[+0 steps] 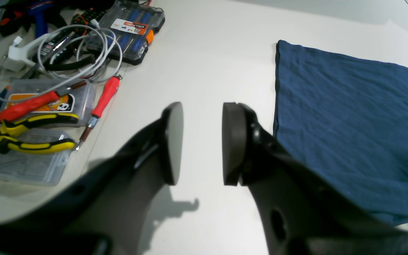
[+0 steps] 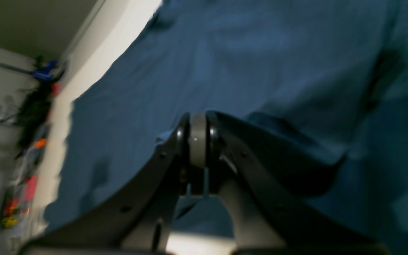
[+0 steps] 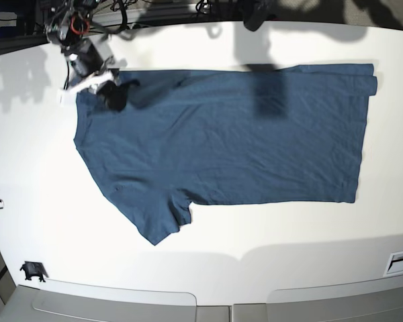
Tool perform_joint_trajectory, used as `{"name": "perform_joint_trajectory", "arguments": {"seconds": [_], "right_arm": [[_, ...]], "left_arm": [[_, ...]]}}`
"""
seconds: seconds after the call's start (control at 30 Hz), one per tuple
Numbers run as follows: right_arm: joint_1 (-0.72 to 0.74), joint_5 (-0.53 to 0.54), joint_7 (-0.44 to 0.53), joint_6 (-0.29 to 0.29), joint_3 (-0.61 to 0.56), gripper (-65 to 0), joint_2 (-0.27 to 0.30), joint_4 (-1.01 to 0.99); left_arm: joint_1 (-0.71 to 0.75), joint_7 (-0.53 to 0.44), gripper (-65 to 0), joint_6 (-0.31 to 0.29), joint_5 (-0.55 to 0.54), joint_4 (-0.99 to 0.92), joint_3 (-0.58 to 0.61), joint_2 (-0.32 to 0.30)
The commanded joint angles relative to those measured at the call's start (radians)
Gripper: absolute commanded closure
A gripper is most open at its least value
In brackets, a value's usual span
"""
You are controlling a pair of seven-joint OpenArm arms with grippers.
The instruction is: Fold the T-shirt properly
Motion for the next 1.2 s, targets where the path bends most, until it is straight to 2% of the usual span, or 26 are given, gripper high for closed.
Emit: {"name": "perform_joint_trajectory", "arguments": {"seconds": [0.0, 0.13, 0.33, 0.57, 0.67, 1.17], "right_arm": [[0.038, 0.008, 0.034, 0.011, 0.002, 0.0, 0.008, 0.017], [0.13, -0.086, 0.063, 0.011, -0.026, 0.0, 0.008, 0.016], [0.189, -0.249, 0.132, 0.011, -0.154, 0.0, 0.008, 0.016], [0.193, -0.473, 0.3, -0.001, -0.264, 0.0, 0.008, 0.016], [0.204, -0.5, 0.308, -0.005, -0.273, 0.0, 0.008, 0.016], [0.273, -0.504, 0.328, -0.012, -0.272, 0.0, 0.008, 0.016]], "left_arm": [[0.005, -0.024, -16.8, -0.006, -0.021, 0.014, -0.014, -0.022], [0.005, -0.024, -16.8, -0.006, -0.021, 0.014, -0.014, -0.022], [0.005, -0.024, -16.8, -0.006, -0.021, 0.014, -0.014, -0.022], [0.005, -0.024, -16.8, -0.006, -0.021, 0.014, -0.014, -0.022], [0.005, -0.024, -16.8, -0.006, -0.021, 0.014, -0.014, -0.021], [0.005, -0.023, -16.8, -0.006, -0.021, 0.014, -0.014, -0.021]]}}
